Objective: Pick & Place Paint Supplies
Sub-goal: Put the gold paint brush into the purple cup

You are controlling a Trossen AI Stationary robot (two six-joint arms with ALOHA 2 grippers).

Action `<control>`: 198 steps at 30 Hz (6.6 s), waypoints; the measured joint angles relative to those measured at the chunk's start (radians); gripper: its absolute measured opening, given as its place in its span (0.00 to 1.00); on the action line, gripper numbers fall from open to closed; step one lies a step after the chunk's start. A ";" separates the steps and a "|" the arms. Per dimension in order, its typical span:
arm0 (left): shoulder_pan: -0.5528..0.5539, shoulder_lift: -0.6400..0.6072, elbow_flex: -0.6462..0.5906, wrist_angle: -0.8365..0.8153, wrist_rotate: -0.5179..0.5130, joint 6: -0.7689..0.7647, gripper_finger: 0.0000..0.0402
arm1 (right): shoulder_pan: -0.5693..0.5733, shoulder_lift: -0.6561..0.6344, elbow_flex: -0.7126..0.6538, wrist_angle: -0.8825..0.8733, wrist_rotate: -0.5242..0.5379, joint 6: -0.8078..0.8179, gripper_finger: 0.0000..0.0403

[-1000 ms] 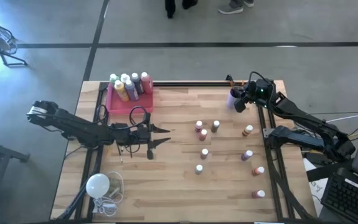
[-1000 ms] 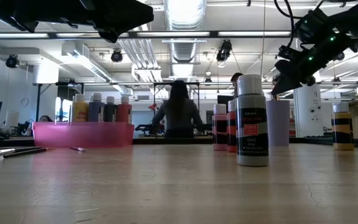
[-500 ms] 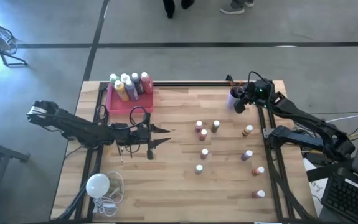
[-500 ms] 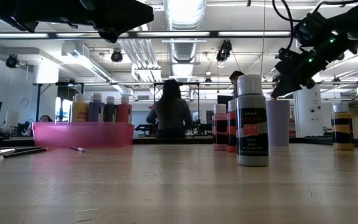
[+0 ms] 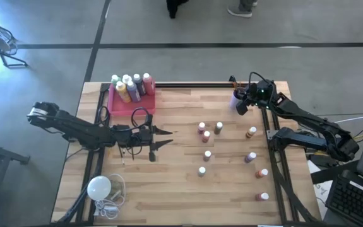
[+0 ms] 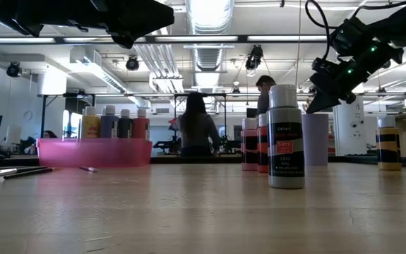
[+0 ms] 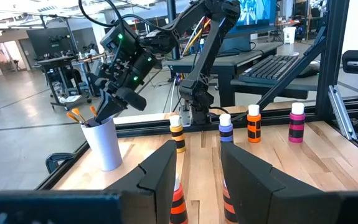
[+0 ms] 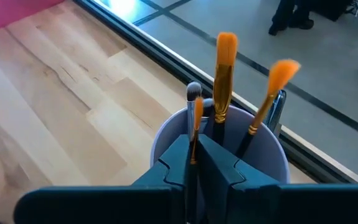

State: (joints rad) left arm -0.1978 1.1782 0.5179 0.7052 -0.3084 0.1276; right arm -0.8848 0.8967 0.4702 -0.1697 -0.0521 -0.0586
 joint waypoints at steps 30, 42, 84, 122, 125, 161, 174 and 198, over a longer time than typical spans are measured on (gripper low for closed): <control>0.001 0.000 0.000 -0.006 0.000 0.003 0.33 | 0.060 -0.018 0.256 -0.141 -0.009 0.007 0.36; 0.001 0.000 -0.001 -0.074 -0.004 0.003 0.33 | 0.252 -0.018 0.288 0.053 -0.203 0.059 0.23; 0.007 -0.075 0.490 -2.093 -0.192 -1.195 0.33 | 0.632 0.323 0.300 0.438 -0.211 -0.030 0.17; 0.147 0.297 0.242 -2.044 0.092 -1.213 0.33 | 0.632 0.322 0.294 0.426 -0.212 -0.027 0.14; 0.168 0.340 0.242 -2.049 0.092 -1.208 0.33 | 0.632 0.322 0.294 0.410 -0.212 -0.027 0.16; 0.297 0.402 0.140 -1.942 0.099 -1.215 0.33 | 0.632 0.322 0.294 0.405 -0.213 -0.020 0.16; 0.301 0.402 0.129 -1.924 0.084 -1.210 0.33 | 0.632 0.322 0.294 0.405 -0.213 -0.020 0.25; 0.301 0.504 0.173 -1.871 0.139 -1.195 0.33 | 0.632 0.322 0.294 0.386 -0.213 -0.023 0.16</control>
State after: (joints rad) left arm 0.1028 1.6821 0.6905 -1.1663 -0.1692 -1.0676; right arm -0.2527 1.2186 0.7645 0.2161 -0.2649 -0.0814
